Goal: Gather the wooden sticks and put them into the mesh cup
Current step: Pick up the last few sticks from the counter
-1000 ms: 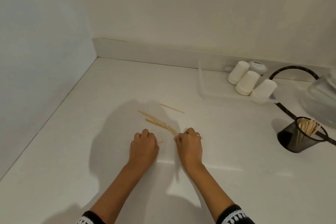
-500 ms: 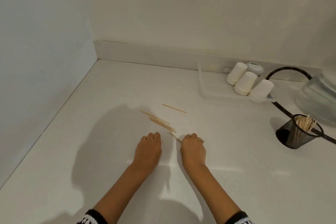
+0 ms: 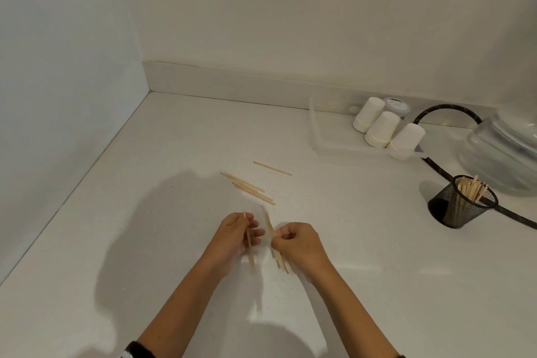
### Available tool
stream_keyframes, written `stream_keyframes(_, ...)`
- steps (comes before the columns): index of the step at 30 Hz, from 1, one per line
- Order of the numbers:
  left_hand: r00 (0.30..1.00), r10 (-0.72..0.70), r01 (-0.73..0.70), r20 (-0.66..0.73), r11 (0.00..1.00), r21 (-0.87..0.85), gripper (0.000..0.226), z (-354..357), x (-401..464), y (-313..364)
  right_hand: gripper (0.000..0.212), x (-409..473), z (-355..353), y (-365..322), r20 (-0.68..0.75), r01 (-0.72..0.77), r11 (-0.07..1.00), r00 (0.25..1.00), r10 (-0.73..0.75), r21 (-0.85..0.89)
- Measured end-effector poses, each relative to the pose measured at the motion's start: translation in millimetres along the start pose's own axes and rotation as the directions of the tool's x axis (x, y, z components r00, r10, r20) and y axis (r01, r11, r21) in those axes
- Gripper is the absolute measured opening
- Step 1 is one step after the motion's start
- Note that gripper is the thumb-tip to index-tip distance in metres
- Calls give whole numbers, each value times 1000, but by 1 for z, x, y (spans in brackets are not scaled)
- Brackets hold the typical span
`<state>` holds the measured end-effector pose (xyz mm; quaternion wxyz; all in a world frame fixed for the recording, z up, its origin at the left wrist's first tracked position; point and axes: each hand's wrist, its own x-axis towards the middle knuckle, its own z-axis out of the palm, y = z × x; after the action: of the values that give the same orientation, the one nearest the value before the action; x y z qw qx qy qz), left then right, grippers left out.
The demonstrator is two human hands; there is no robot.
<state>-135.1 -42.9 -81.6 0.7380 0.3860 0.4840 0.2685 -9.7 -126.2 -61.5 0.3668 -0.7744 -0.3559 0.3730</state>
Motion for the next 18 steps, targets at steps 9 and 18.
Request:
stream_keyframes(9,982,-116,165,152,913,-372,23,14,-7,0,7,-11,-1,-12,32,82,995,996,-80,-59)
stream_keyframes(18,978,-144,191,150,909,-371,23,18,-5,-5,14,-3,1,-21,-101,214,955,966,-238,-203)
